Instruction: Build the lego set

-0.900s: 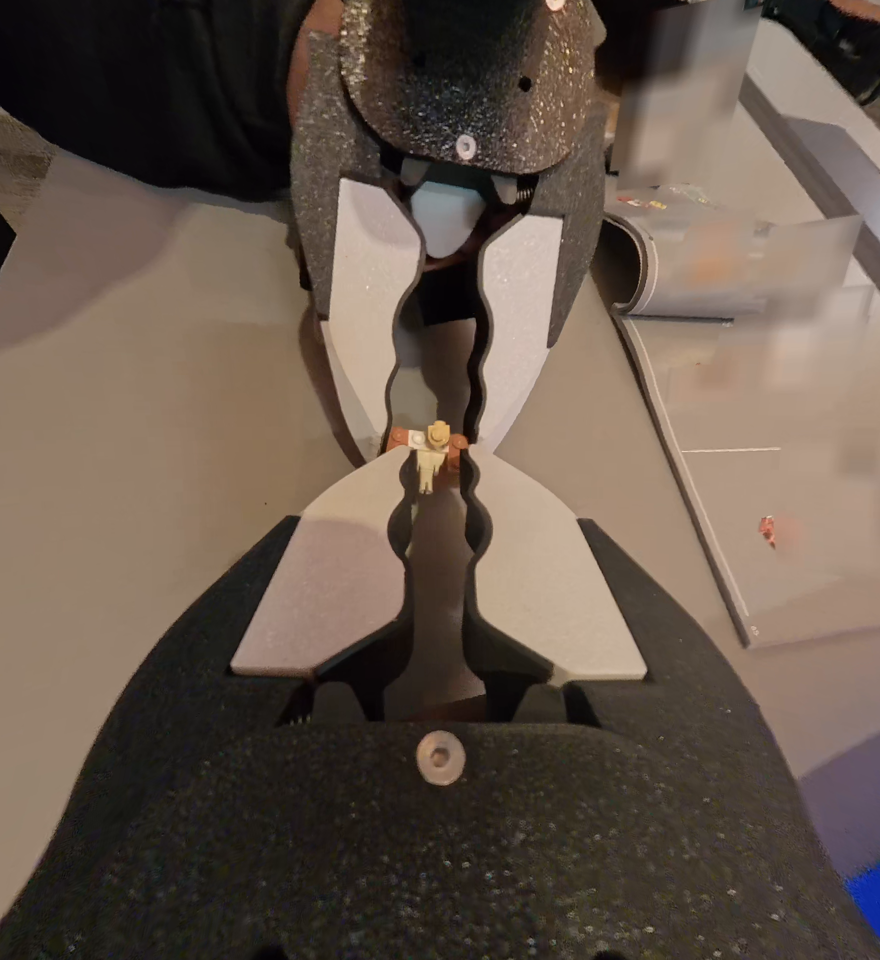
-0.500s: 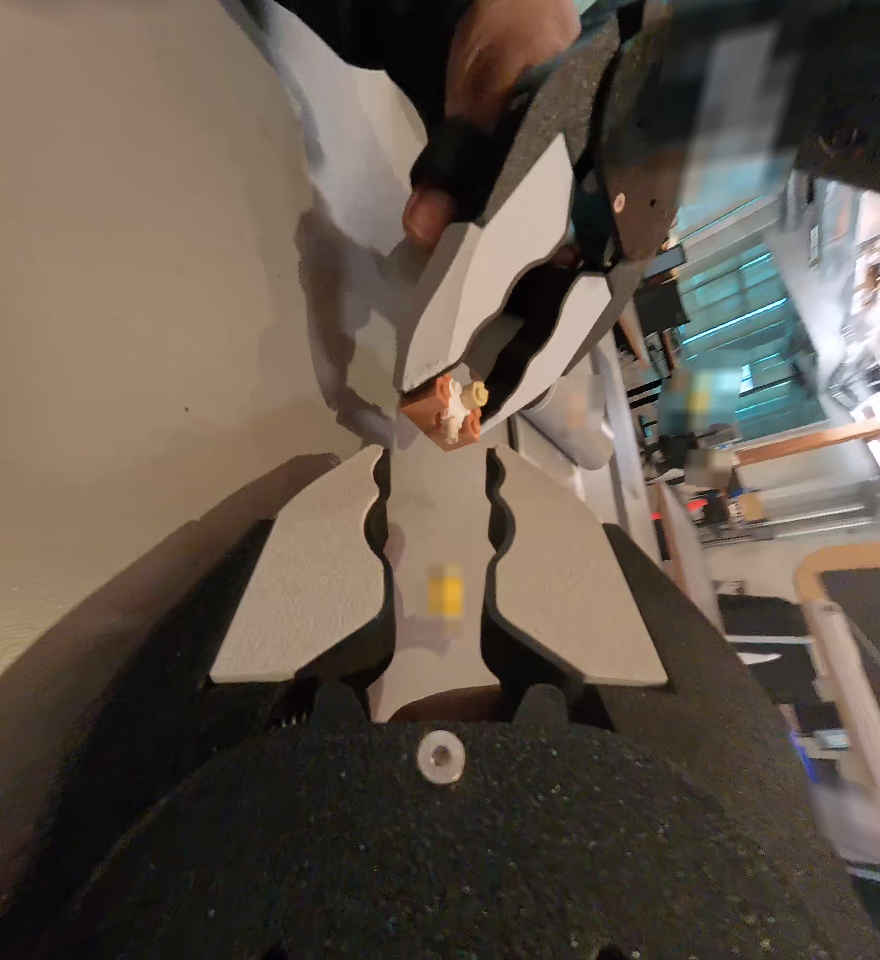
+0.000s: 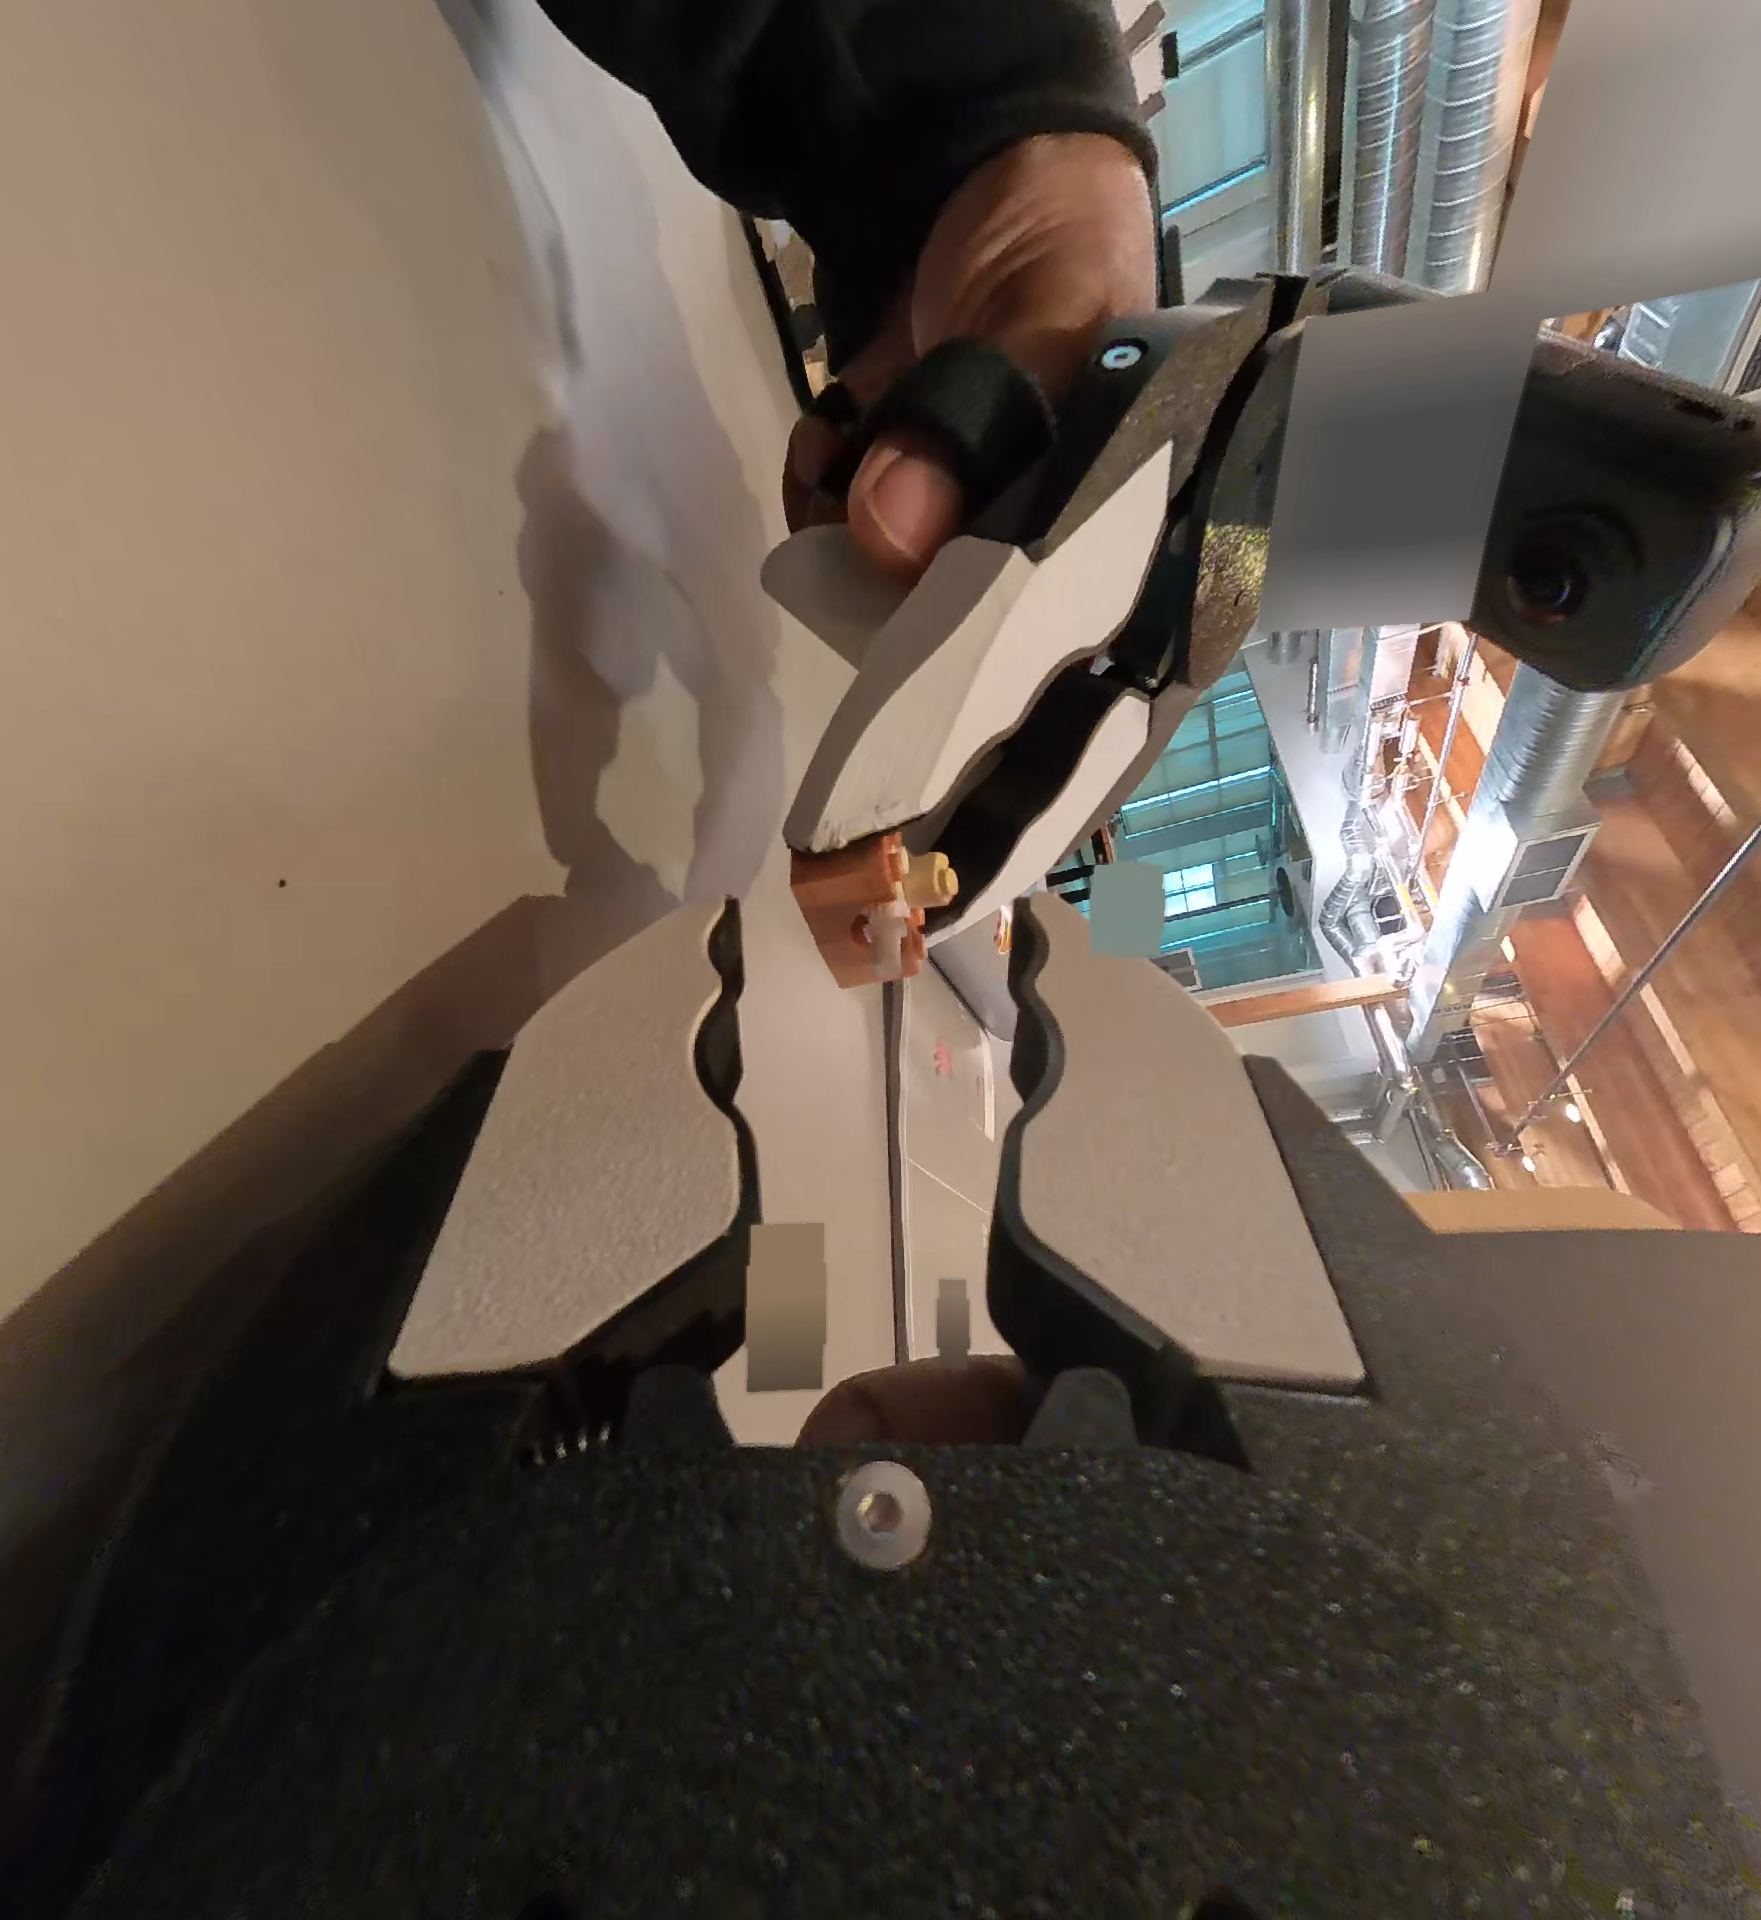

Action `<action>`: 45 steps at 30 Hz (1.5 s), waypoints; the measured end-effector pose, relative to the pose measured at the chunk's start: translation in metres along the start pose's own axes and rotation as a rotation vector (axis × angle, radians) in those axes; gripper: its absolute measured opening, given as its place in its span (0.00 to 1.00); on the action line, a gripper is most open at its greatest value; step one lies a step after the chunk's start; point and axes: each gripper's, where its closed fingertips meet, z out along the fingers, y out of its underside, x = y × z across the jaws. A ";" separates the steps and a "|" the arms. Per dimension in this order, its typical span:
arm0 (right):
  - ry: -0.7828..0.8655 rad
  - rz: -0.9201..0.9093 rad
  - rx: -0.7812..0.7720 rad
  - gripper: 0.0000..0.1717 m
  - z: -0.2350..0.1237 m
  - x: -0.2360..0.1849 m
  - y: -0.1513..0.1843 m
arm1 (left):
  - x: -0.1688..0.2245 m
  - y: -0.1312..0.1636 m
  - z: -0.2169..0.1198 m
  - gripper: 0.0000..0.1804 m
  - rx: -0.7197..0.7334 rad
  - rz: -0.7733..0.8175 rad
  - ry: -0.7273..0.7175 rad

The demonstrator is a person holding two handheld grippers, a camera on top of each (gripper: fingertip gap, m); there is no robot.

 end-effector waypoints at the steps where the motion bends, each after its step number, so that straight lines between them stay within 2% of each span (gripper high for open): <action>1: 0.000 0.000 0.003 0.28 0.000 0.000 -0.001 | 0.001 0.000 0.000 0.19 0.001 -0.002 0.003; 12: 0.013 -0.051 0.009 0.26 0.003 -0.002 -0.005 | 0.007 -0.001 0.003 0.19 -0.005 -0.007 0.029; 17: 0.012 -0.092 -0.005 0.17 0.005 -0.004 -0.005 | 0.012 -0.002 0.005 0.19 -0.012 -0.001 0.046; 31: -0.047 -0.021 -0.015 0.17 0.005 -0.005 -0.004 | 0.014 -0.002 0.004 0.19 -0.026 0.015 0.038; 45: -0.125 -0.109 -0.067 0.16 0.005 -0.011 -0.003 | 0.016 0.003 0.008 0.19 -0.075 0.006 0.041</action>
